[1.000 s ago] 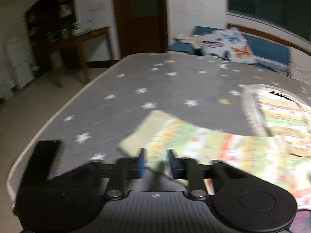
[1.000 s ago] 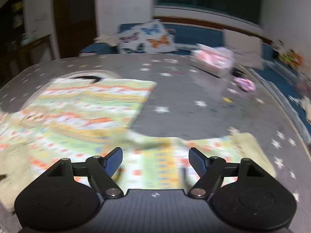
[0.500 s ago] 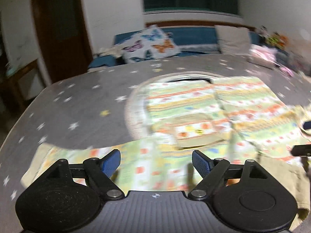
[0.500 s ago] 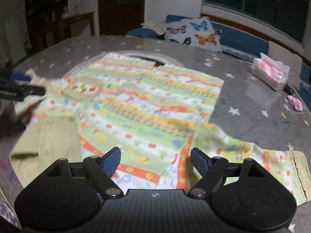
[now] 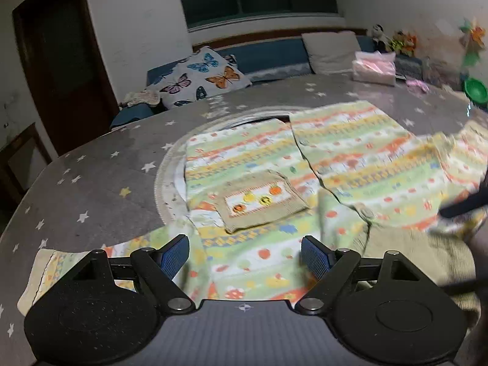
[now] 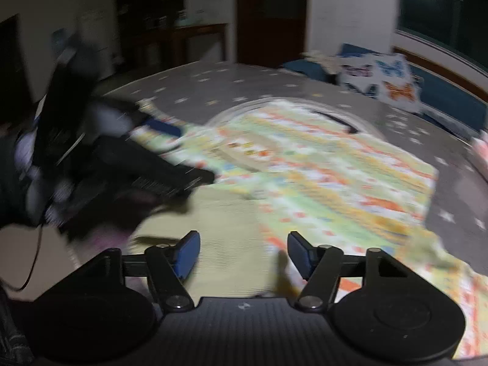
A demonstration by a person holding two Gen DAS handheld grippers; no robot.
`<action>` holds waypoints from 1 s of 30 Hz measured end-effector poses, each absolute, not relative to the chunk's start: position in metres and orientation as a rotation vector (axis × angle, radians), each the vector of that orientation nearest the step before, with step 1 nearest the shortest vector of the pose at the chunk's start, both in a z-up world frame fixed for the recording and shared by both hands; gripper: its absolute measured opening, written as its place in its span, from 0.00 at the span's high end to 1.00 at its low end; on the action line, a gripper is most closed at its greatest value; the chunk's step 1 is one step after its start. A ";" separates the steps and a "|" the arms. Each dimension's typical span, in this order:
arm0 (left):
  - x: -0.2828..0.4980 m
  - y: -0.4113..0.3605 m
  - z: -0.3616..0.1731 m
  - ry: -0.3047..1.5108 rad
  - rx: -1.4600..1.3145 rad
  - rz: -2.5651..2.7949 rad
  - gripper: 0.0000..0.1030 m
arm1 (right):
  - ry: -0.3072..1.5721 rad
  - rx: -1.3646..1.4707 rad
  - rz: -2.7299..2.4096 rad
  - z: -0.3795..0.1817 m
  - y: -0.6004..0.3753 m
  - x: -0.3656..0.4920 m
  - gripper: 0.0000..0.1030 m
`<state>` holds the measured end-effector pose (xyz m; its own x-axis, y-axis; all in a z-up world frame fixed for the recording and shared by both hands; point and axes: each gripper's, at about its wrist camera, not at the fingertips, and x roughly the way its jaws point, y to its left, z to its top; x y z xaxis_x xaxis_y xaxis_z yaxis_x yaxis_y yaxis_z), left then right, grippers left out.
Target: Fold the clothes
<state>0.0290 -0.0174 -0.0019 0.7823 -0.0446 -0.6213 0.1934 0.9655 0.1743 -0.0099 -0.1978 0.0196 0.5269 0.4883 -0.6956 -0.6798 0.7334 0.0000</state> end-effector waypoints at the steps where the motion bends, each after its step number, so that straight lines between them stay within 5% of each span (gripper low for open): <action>1: 0.029 -0.017 -0.001 0.659 0.228 -0.130 0.20 | 0.738 -0.306 0.728 0.016 -0.190 -0.012 0.46; 7: 0.032 -0.018 -0.001 0.661 0.222 -0.140 0.20 | 0.752 -0.285 0.706 0.011 -0.186 -0.012 0.95; 15: 0.021 -0.035 -0.008 0.663 0.261 -0.266 0.20 | 0.714 -0.090 0.667 0.048 -0.227 -0.006 0.95; 30: 0.008 -0.001 0.006 0.628 0.202 -0.206 0.16 | 0.733 -0.107 0.718 0.029 -0.198 0.011 0.82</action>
<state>0.0079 -0.0015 0.0056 0.7901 -0.1294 -0.5992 0.2515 0.9598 0.1243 0.0113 -0.1981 0.0293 0.5186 0.5611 -0.6451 -0.6331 0.7591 0.1513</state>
